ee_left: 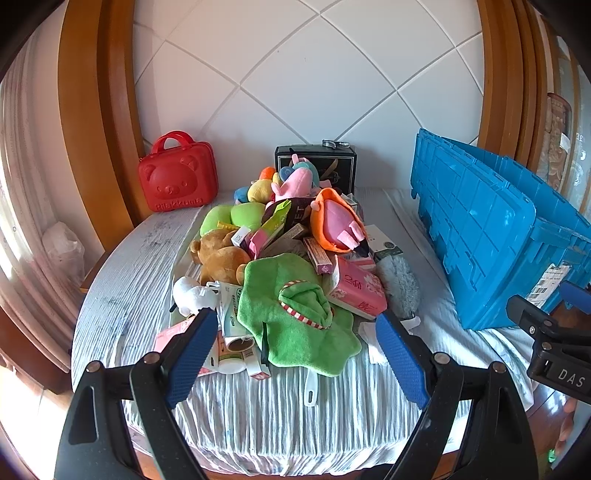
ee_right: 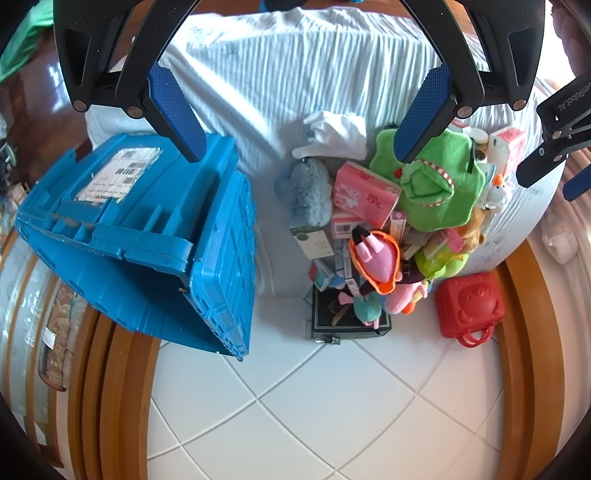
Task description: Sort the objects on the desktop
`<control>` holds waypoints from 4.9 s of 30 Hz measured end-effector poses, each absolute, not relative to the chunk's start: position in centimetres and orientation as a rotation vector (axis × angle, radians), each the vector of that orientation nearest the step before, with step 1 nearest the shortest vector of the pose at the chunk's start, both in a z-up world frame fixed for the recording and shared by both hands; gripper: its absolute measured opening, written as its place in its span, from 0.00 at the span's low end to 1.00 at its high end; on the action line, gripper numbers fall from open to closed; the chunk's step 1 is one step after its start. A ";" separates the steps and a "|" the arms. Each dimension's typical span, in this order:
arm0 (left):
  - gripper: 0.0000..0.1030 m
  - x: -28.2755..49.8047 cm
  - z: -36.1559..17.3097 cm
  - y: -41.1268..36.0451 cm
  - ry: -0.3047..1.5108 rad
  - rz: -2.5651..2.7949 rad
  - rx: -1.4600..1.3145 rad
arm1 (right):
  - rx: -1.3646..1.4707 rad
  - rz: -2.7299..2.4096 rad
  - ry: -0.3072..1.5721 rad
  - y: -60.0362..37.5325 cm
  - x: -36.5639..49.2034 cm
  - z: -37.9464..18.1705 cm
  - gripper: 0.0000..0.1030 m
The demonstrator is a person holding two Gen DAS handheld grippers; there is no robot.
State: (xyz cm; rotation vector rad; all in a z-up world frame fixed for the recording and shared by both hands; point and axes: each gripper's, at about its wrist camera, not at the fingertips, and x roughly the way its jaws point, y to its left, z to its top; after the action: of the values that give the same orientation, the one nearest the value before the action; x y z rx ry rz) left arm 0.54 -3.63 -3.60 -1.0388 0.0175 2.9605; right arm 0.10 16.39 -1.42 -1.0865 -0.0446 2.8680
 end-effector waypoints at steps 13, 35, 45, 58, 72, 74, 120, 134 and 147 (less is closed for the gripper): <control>0.85 -1.1 -5.7 -5.3 -0.086 2.979 -1.088 | -1.177 2.879 -0.061 15.9 -2.3 -3.2 1.00; 0.85 -5.5 -17.0 -20.5 -0.191 3.089 -1.779 | -1.670 3.011 -0.080 9.5 -14.7 -13.4 1.00; 0.86 -9.9 -21.2 -22.8 -0.179 2.752 -1.717 | -1.642 2.925 -0.086 2.6 -13.8 -13.4 1.00; 0.87 -7.6 -21.4 -28.8 -0.083 2.693 -1.718 | -1.675 2.932 -0.151 -8.3 -12.3 -14.4 0.77; 0.85 -10.0 -25.1 -31.0 0.201 2.766 -1.888 | -1.802 2.944 -0.147 -10.8 -11.6 -16.9 0.45; 0.85 -11.8 -24.8 -33.5 0.172 2.804 -1.887 | -1.798 2.945 -0.171 -11.9 -11.5 -17.1 0.45; 0.87 -22.8 -23.7 -30.8 0.263 2.418 -1.752 | -1.780 2.672 0.198 -18.7 -18.6 -19.7 0.63; 0.82 -20.8 -19.5 -33.7 0.134 2.483 -1.558 | -1.624 2.741 0.186 -20.2 -18.0 -17.8 0.50; 0.82 -16.2 -7.6 -32.4 0.043 2.741 -1.077 | -1.115 2.950 0.059 -18.5 -14.0 -4.4 0.50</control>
State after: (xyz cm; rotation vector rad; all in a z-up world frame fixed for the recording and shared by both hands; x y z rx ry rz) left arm -16.25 -32.39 -7.57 -1.0775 0.0429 2.7414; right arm -14.03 -18.54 -4.44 -1.1146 0.0595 2.9496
